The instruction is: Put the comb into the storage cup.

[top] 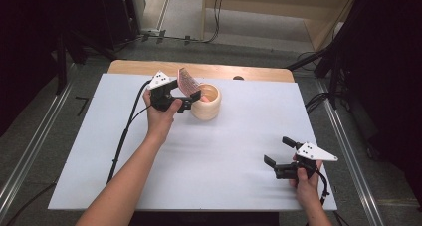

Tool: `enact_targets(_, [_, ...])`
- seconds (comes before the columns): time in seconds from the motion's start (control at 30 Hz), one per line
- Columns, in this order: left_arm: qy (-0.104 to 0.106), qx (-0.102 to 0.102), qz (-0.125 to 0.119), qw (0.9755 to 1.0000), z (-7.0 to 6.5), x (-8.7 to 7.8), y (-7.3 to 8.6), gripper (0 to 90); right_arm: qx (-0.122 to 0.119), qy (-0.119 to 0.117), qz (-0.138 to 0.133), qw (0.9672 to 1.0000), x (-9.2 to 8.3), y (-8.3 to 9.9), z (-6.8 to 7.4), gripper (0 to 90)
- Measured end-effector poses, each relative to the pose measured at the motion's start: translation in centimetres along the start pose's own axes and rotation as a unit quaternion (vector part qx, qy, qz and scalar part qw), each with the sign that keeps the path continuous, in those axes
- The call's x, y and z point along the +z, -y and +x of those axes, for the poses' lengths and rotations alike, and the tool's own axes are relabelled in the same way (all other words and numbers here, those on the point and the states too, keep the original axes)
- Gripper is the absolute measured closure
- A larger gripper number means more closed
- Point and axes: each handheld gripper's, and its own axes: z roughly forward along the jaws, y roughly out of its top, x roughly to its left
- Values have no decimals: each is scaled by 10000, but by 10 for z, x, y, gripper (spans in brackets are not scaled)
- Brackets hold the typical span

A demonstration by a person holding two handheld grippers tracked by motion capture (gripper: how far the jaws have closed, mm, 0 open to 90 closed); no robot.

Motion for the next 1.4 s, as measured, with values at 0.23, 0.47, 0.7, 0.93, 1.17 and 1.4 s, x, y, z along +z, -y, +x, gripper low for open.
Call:
enact_targets(0.23, [111,69,-6,9999,0,-10,4,8,-8,-1,-1,10000,0,0,0,0])
enact_targets(0.47, [121,302,43,9995,-7,-18,8,0,-10,-1,1,10000,1,0,0,0])
enact_targets(0.7, [154,403,75,9990,-9,-26,13,0,-10,0,5,10000,1,0,0,0])
enact_targets(0.93, [174,471,106,9987,-11,-35,18,0,-4,2,5,10000,1,0,1,0])
enact_targets(1.17, [213,497,79,9985,-13,-45,24,0,-2,3,5,10000,1,0,1,0])
enact_targets(1.4, [199,526,74,9984,-14,-56,29,0,-6,12,14,10000,1,0,1,0])
